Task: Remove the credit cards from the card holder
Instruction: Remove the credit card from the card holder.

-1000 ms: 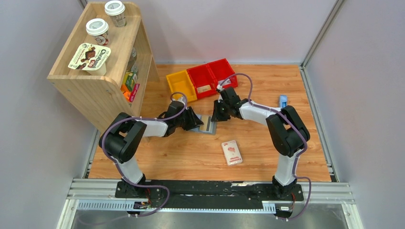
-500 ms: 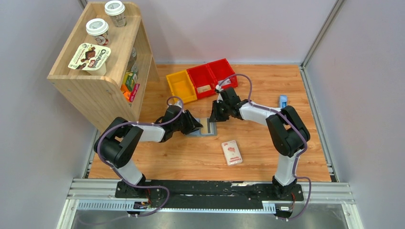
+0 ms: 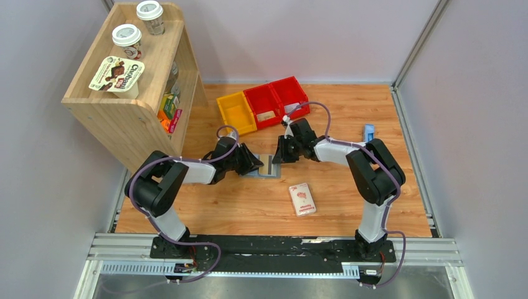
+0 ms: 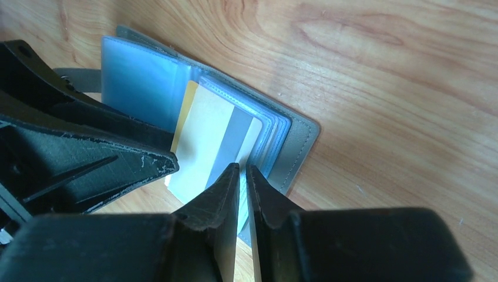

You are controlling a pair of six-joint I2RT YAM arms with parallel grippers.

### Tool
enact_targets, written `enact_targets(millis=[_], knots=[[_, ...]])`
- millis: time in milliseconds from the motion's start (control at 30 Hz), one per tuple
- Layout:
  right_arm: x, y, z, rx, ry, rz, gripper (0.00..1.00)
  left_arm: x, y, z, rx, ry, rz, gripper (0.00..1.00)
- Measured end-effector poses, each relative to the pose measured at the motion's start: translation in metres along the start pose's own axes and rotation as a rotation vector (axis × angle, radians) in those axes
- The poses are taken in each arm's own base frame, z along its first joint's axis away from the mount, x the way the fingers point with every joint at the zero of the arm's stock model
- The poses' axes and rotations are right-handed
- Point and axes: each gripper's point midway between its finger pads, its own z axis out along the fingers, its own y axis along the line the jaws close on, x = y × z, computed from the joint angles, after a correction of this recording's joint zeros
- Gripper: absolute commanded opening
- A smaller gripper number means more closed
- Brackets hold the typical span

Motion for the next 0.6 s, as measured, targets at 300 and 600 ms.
enact_targets(millis=[300,600], knots=[[0.000,0.000,0.000,-0.016,-0.006,-0.001,0.18,-0.002,-0.002,0.001,0.023,0.009,-0.013,0.31],[-0.001,-0.001,0.000,-0.013,-0.007,0.000,0.18,-0.005,-0.010,0.000,0.097,-0.022,-0.024,0.25]])
